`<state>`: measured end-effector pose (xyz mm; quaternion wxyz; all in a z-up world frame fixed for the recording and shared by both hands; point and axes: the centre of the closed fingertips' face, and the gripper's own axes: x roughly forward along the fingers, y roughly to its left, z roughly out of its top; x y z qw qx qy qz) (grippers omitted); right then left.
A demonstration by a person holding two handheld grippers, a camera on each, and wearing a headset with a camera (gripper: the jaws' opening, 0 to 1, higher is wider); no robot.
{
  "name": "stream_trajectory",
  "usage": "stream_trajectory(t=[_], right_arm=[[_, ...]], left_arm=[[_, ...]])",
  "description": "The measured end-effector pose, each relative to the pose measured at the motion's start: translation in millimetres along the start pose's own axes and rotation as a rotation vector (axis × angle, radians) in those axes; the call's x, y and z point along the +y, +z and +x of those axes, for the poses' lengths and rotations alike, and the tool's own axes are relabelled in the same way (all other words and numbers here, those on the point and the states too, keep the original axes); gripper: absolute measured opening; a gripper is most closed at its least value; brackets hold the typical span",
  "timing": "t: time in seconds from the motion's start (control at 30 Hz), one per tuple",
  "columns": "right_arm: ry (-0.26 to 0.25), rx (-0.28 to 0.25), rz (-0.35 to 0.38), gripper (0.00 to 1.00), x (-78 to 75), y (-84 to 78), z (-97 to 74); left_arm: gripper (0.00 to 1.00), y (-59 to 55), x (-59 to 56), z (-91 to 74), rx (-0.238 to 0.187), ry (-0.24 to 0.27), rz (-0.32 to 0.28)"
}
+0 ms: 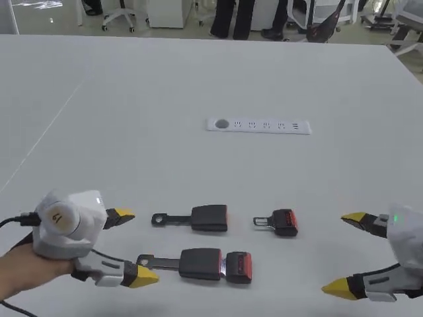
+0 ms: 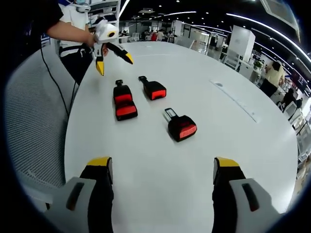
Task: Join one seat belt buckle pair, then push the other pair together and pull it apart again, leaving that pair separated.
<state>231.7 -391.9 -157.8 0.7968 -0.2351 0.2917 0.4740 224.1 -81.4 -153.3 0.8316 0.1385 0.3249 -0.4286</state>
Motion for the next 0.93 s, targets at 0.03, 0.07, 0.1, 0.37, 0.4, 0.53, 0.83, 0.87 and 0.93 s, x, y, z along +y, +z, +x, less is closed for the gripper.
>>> stream_trajectory(t=[0.03,0.07,0.1,0.37,0.4,0.53,0.83,0.87,0.93], right_arm=[[-0.010,-0.011,0.005,0.86,1.4,1.7,-1.3],[-0.024,-0.025,0.019,0.88,1.8,2.9,-2.1],[-0.029,-0.036,0.027,0.91,3.2,4.3,-3.1],[-0.104,-0.098,0.085,0.99,10.8,14.6,-14.9],[-0.112,-0.108,0.092,0.99,13.6,17.4,-16.2],[-0.130,-0.143,0.136,0.99,18.5,20.2,-18.5],[-0.145,-0.175,0.170,1.00,32.8,22.4,-19.2],[-0.147,-0.185,0.166,1.00,33.4,23.4,-19.2],[-0.149,-0.190,0.170,1.00,34.5,25.3,-18.9]], left_arm=[[0.84,2.3,-3.3,-1.8,-0.018,0.010,-0.011],[0.84,3.3,-5.7,-4.3,-0.040,0.023,-0.024],[0.85,2.3,-6.6,-6.9,-0.044,0.033,-0.028],[0.92,-11.3,-13.9,-16.9,-0.061,0.082,-0.041],[0.93,-10.8,-14.3,-18.3,-0.078,0.091,-0.047],[0.95,-5.5,-21.9,-20.2,-0.112,0.104,-0.046],[1.00,1.2,-26.4,-23.4,-0.167,0.146,-0.044],[1.00,1.9,-27.0,-23.5,-0.171,0.149,-0.044],[1.00,-6.9,-19.9,-21.4,-0.172,0.154,-0.035]])
